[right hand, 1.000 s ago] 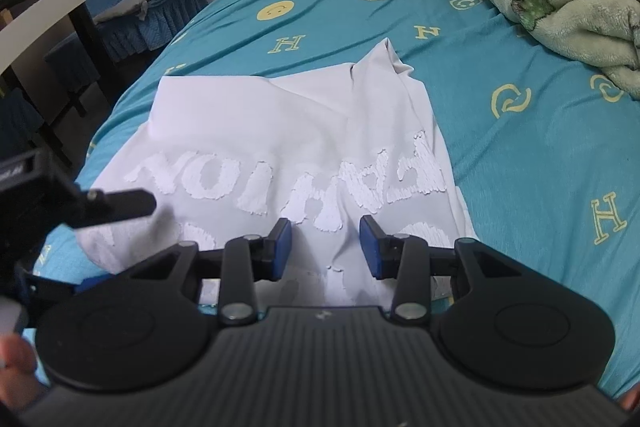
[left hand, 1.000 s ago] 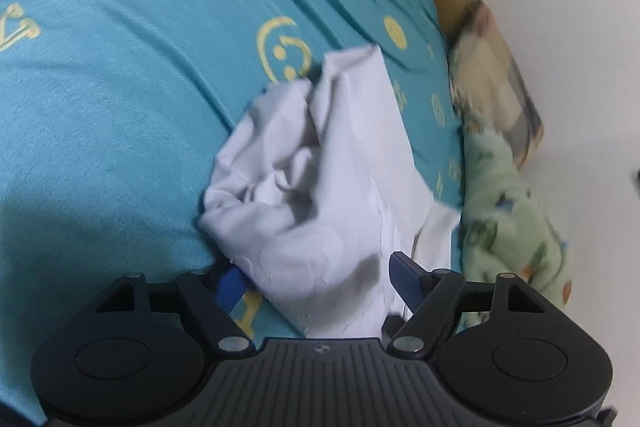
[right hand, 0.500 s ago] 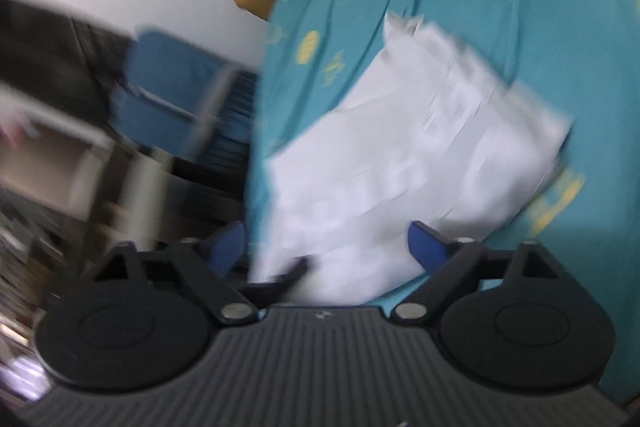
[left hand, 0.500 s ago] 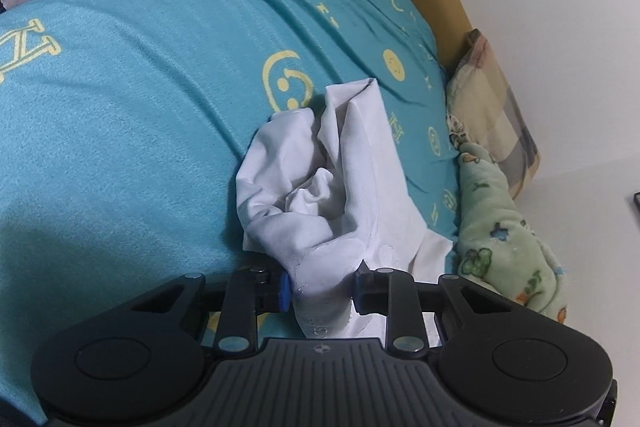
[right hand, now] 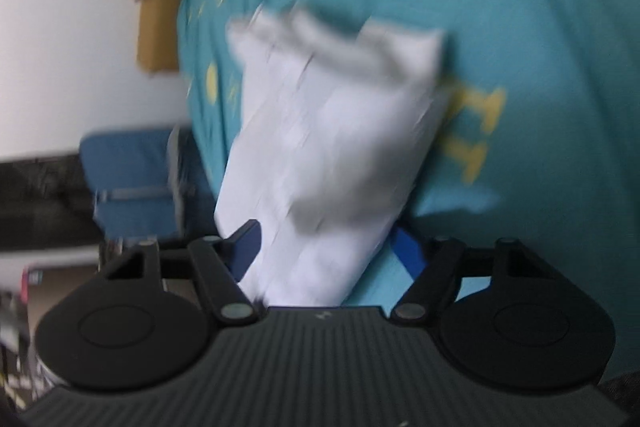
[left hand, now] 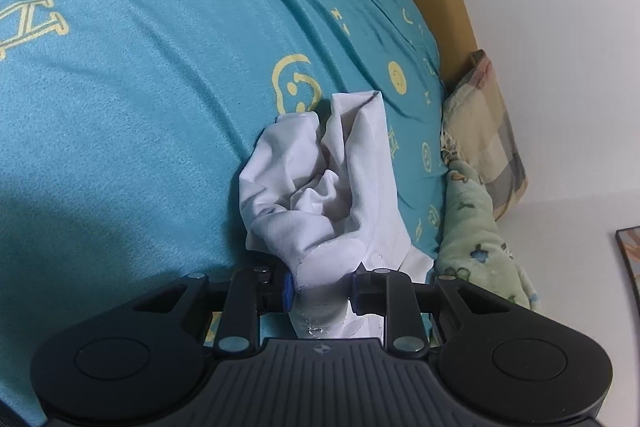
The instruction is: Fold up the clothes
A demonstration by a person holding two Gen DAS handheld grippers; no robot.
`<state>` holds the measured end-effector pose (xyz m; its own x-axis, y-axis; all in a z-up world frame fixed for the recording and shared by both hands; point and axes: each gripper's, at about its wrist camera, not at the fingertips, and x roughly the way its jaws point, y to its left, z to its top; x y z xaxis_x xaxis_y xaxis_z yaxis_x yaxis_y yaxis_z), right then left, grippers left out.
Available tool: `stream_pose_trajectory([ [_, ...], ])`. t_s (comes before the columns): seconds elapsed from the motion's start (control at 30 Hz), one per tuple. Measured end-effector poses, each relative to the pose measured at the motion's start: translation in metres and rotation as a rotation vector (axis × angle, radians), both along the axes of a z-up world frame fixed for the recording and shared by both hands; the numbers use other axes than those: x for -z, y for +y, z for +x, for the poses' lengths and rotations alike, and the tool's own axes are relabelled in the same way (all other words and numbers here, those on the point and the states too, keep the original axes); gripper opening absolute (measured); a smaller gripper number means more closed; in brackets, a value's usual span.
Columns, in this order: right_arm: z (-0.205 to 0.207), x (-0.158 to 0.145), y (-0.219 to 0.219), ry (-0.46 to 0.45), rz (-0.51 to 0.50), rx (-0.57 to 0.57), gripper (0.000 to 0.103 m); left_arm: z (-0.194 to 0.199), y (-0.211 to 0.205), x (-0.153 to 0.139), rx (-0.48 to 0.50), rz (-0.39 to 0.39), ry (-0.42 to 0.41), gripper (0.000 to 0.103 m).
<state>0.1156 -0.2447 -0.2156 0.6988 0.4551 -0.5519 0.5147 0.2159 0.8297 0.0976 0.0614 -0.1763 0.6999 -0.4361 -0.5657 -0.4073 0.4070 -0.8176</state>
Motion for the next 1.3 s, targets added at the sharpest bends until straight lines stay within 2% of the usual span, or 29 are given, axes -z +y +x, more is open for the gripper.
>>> stream_pose_trajectory([
  [0.07,-0.002,-0.001,-0.004,0.008,-0.026,0.045,0.046,0.000,0.001,0.001,-0.001,-0.008,-0.005,0.026],
  [0.17,-0.004,-0.005,-0.004,-0.009,-0.065,0.075,0.028,0.001,0.001,0.000,0.001,-0.024,-0.018,0.025],
  [0.23,-0.007,-0.013,-0.001,-0.046,-0.095,0.074,0.021,-0.002,0.002,-0.005,0.002,-0.037,-0.019,0.025],
  [0.33,-0.014,-0.036,0.002,-0.122,-0.160,0.063,0.018,-0.009,0.004,-0.017,0.000,-0.096,-0.006,0.024],
  [0.43,-0.030,-0.066,-0.001,-0.179,-0.205,0.061,0.018,-0.020,0.000,-0.044,0.017,-0.123,0.000,0.024],
  [0.63,-0.085,-0.125,-0.038,-0.252,-0.220,0.094,0.018,-0.031,-0.041,-0.110,0.151,-0.136,-0.002,0.024],
  [0.77,-0.122,-0.160,-0.081,-0.270,-0.227,0.127,0.018,-0.034,-0.090,-0.147,0.248,-0.122,-0.014,0.025],
  [0.87,-0.134,-0.182,-0.118,-0.287,-0.250,0.148,0.018,-0.024,-0.137,-0.170,0.325,-0.085,-0.038,0.025],
  [1.1,-0.126,-0.219,-0.224,-0.278,-0.297,0.221,0.018,0.039,-0.273,-0.223,0.503,-0.019,-0.109,0.025],
  [1.2,-0.106,-0.248,-0.275,-0.309,-0.358,0.277,0.018,0.074,-0.343,-0.253,0.593,-0.014,-0.188,0.025],
  [1.3,-0.080,-0.291,-0.325,-0.383,-0.454,0.314,0.018,0.119,-0.415,-0.287,0.673,-0.030,-0.277,0.025],
])
